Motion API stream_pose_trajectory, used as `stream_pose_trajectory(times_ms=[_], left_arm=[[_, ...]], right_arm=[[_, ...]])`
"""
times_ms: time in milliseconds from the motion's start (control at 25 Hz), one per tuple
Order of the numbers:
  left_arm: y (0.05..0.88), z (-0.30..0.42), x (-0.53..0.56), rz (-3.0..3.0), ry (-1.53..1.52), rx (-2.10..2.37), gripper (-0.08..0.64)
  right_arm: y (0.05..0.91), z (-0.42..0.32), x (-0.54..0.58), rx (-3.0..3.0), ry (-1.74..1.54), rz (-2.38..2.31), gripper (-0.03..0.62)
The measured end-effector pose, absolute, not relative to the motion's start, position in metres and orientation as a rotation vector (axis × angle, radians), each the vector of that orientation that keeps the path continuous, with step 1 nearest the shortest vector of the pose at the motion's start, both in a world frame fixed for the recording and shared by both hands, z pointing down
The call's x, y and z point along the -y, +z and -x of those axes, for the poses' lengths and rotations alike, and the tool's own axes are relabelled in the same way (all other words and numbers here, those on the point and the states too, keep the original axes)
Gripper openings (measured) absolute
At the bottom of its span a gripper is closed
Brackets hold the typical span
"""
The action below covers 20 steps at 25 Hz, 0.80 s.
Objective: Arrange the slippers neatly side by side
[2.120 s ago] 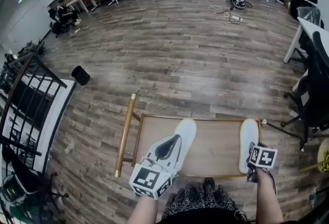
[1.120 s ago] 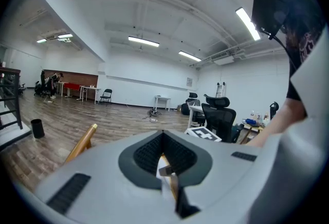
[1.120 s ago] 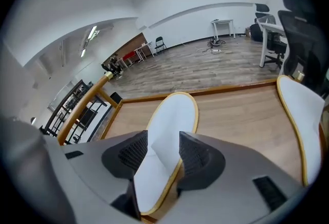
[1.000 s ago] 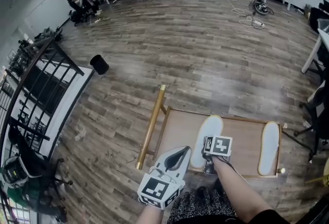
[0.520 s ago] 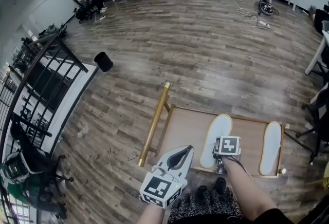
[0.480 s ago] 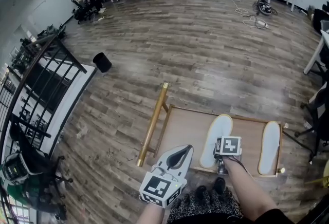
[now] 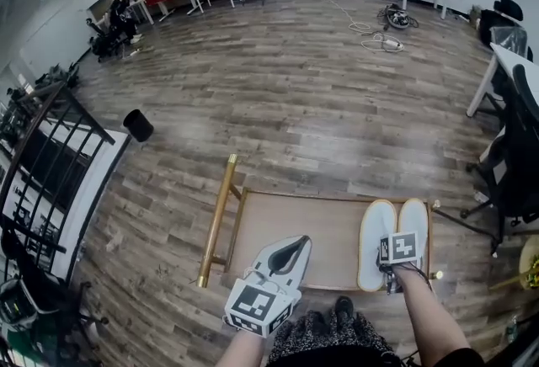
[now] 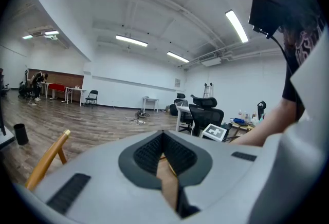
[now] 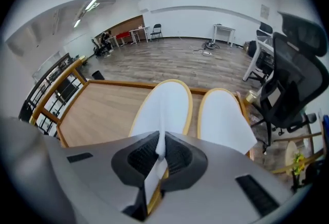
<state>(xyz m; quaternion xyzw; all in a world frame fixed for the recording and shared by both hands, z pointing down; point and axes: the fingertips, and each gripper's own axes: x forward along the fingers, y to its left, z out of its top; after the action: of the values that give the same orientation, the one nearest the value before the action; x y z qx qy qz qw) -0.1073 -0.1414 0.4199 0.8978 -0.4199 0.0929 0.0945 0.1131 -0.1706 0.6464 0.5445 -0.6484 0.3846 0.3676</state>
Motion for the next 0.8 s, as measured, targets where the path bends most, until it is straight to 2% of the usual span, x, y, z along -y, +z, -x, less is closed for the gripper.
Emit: stream_pose_trajectory(times_ms=[160, 440, 800], left_arm=[[0.418, 0.09, 0.145, -2.685, 0.287, 1.208, -0.006], [0.422, 0.076, 0.148, -2.689, 0.338, 1.191, -0.006], [0.423, 0.073, 0.15, -2.673, 0.342, 1.211, -0.006]], right_arm=[[0.652, -0.14, 0.167, 1.64, 1.06, -1.46, 0.017], [0.661, -0.134, 0.178, 1.759, 0.897, -1.351, 0.018], [0.665, -0.139, 0.182, 1.807, 0.971, -1.429, 0.02]])
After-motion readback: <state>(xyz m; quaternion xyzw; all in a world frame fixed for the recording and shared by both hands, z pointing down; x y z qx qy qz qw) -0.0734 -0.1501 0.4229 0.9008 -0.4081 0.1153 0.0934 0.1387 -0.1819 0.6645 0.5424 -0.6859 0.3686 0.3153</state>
